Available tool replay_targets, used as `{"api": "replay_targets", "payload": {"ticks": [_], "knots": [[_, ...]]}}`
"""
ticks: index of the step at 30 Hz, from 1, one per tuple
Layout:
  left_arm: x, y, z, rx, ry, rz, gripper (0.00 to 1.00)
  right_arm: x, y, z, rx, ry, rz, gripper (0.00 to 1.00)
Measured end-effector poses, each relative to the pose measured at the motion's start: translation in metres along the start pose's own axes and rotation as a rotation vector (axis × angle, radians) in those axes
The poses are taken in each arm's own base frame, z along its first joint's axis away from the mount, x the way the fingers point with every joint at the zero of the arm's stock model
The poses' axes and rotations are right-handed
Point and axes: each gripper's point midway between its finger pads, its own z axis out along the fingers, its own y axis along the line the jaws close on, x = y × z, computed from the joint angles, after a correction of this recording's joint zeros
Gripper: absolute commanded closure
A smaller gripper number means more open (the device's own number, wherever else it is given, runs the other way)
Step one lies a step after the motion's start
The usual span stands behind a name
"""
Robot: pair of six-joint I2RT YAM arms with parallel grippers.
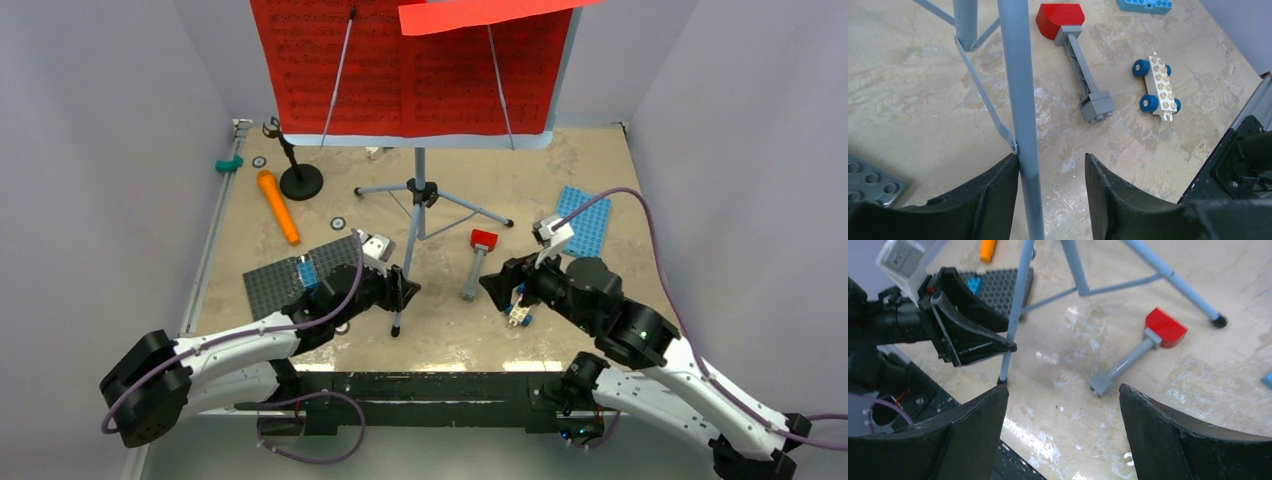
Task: Pack up the instrument practice props
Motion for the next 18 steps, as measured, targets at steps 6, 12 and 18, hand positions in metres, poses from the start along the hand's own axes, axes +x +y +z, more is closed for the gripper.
{"api": "replay_targets", "payload": {"ticks": [6,12,18], "knots": [[-0.046,-0.014,-0.017,0.000,-0.071,-0.001,0.00,-0.064,-0.001,-0.037,0.036,-0.174,0.006,0.12],[-0.131,-0.028,-0.053,-0.011,-0.309,-0.083,0.00,-0.133,0.001,-0.081,0.059,-0.354,0.011,0.12],[-0.189,-0.051,-0.084,0.037,-0.415,-0.171,0.00,-0.197,0.012,-0.110,0.047,-0.480,0.029,0.14]]}}
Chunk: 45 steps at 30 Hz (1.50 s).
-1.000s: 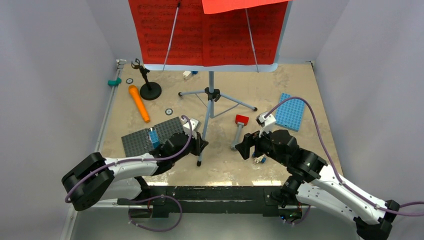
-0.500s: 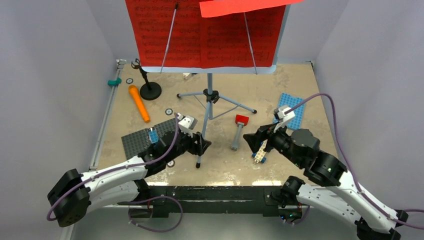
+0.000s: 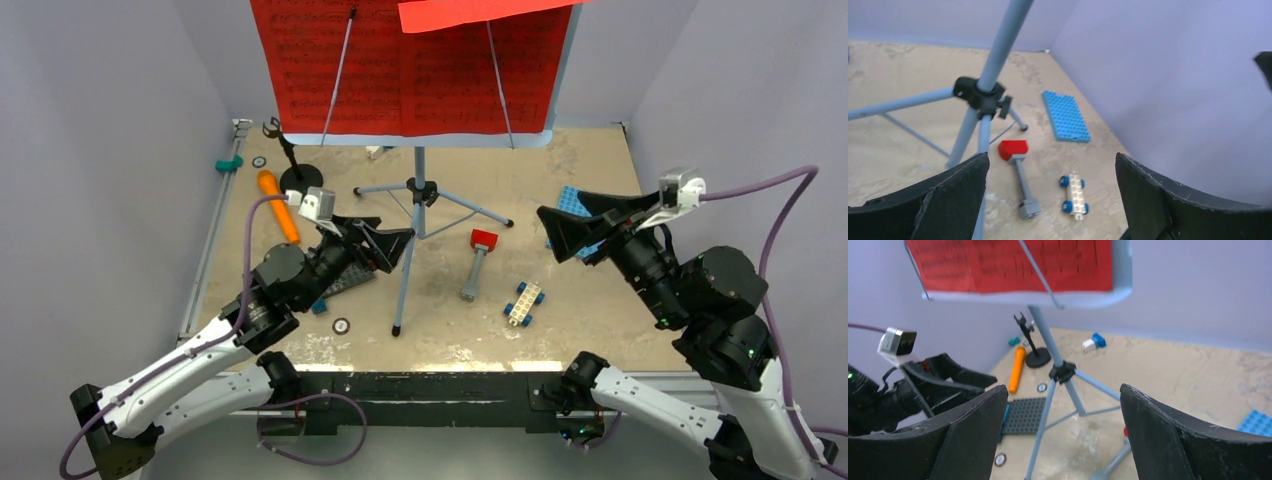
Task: Pack up the instrument practice props
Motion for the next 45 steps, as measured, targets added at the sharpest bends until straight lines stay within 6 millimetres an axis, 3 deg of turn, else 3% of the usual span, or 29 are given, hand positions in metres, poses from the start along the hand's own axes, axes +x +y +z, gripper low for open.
{"api": "replay_targets", "payload": {"ticks": [4,9,12,16,18,21,25,27,32,39,45], "knots": [[-0.033,-0.040,-0.002,0.118,-0.010,-0.037,0.01,-0.038,0.005,0.013,0.016,-0.059,0.006,0.18],[-0.091,-0.099,-0.006,0.272,-0.031,-0.087,0.00,-0.085,0.018,0.035,-0.007,-0.115,0.019,0.20],[-0.121,-0.120,-0.018,0.335,-0.071,-0.098,0.00,-0.101,0.025,0.045,-0.035,-0.132,0.022,0.20],[-0.150,-0.135,-0.035,0.390,-0.136,-0.097,0.00,-0.107,0.027,0.053,-0.058,-0.129,0.023,0.22],[-0.163,-0.145,-0.042,0.431,-0.163,-0.090,0.00,-0.110,0.018,0.057,-0.031,-0.134,0.025,0.24],[-0.184,-0.170,-0.047,0.523,-0.183,-0.060,0.00,-0.111,0.009,0.064,-0.016,-0.132,0.046,0.27],[-0.218,-0.214,-0.037,0.651,-0.201,-0.011,0.00,-0.108,0.007,0.073,-0.067,-0.128,0.097,0.29],[-0.219,-0.222,-0.029,0.677,-0.196,0.014,0.01,-0.105,0.011,0.075,-0.101,-0.117,0.115,0.30],[-0.200,-0.229,0.012,0.684,-0.138,0.053,0.12,-0.103,0.017,0.081,-0.156,-0.097,0.134,0.30],[-0.167,-0.220,0.064,0.619,-0.061,0.037,0.15,-0.101,0.012,0.085,-0.150,-0.107,0.128,0.28],[-0.169,-0.218,0.086,0.583,-0.089,0.009,0.18,-0.092,0.004,0.090,-0.126,-0.096,0.132,0.28]]}}
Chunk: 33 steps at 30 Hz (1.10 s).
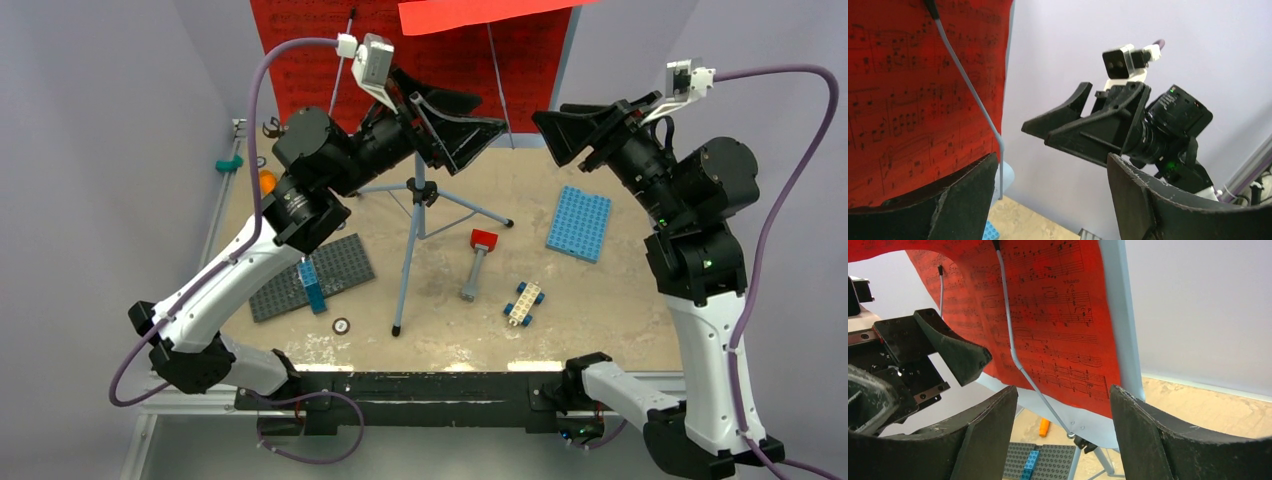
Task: Pack up the instrument practice props
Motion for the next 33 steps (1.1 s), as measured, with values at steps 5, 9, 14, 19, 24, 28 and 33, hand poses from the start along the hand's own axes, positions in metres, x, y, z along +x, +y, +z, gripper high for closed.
{"api": "replay_targets", "payload": {"ticks": [5,9,14,19,24,28,33], "knots": [[-0.015,0.006,0.013,-0.029,-0.057,0.003,0.22,-0.003,-0.004,0.001,0.019,-0.011,-0.012,0.28],[-0.026,0.013,0.026,-0.062,-0.100,0.005,0.24,-0.004,-0.006,0.005,0.023,-0.013,-0.014,0.28],[-0.023,0.025,0.036,-0.103,-0.104,0.001,0.28,-0.004,-0.006,0.006,0.023,-0.014,-0.011,0.28],[-0.016,0.037,0.046,-0.143,-0.096,-0.005,0.32,-0.007,-0.003,0.005,0.016,-0.025,-0.008,0.28],[-0.011,0.046,0.051,-0.174,-0.085,-0.010,0.41,-0.008,-0.003,0.005,0.013,-0.030,-0.009,0.28],[-0.015,0.045,0.055,-0.172,-0.095,-0.022,0.53,-0.008,-0.003,0.005,0.013,-0.030,-0.010,0.28],[-0.018,0.043,0.055,-0.169,-0.100,-0.023,0.67,-0.008,-0.003,0.005,0.014,-0.030,-0.014,0.28]]}}
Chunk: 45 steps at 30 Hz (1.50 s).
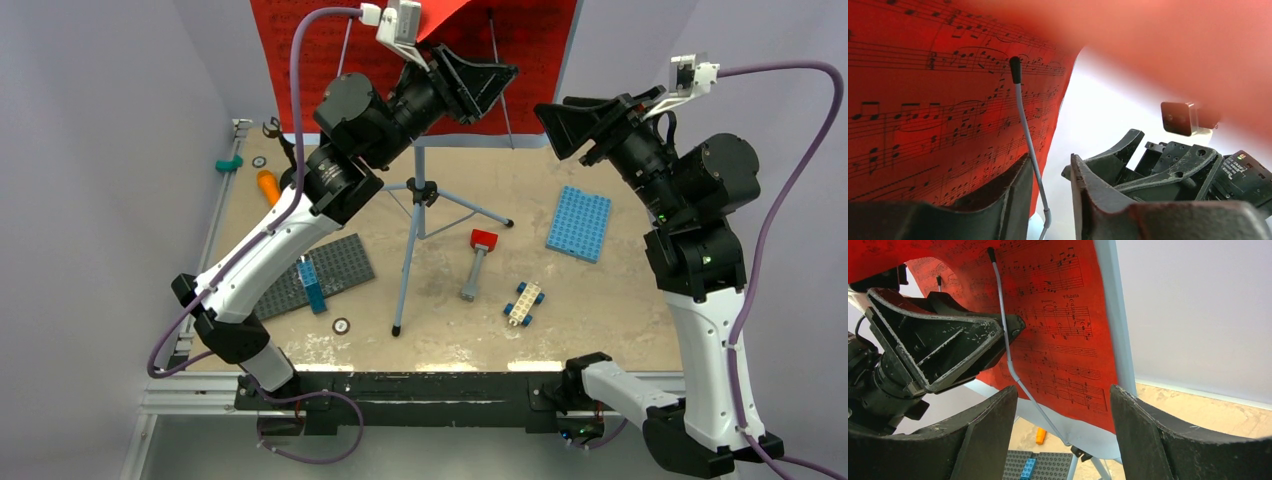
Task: Pack up the instrument practice props
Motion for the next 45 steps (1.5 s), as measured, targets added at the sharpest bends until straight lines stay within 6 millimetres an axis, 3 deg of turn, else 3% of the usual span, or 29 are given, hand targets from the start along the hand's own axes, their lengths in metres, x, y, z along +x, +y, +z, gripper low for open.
{"api": "replay_targets", "payload": {"ticks": [6,11,19,27,45], "knots": [[0.001,0.001,0.000,-0.001,0.002,0.001,0.84,-0.001,0.001,-0.001,0.000,-0.003,-0.008,0.27],[0.001,0.001,0.000,-0.001,0.003,0.003,1.00,-0.005,0.000,-0.004,0.013,-0.020,-0.018,0.19],[0.002,0.001,0.000,-0.002,0.004,0.002,1.00,-0.009,-0.013,-0.008,0.089,-0.044,-0.033,0.16],[0.002,-0.001,-0.005,0.003,0.012,-0.007,1.00,-0.018,-0.011,-0.007,0.089,-0.059,-0.046,0.18],[0.002,-0.009,-0.016,0.029,0.035,-0.044,1.00,-0.011,-0.013,0.002,0.077,-0.035,-0.040,0.21]]}}
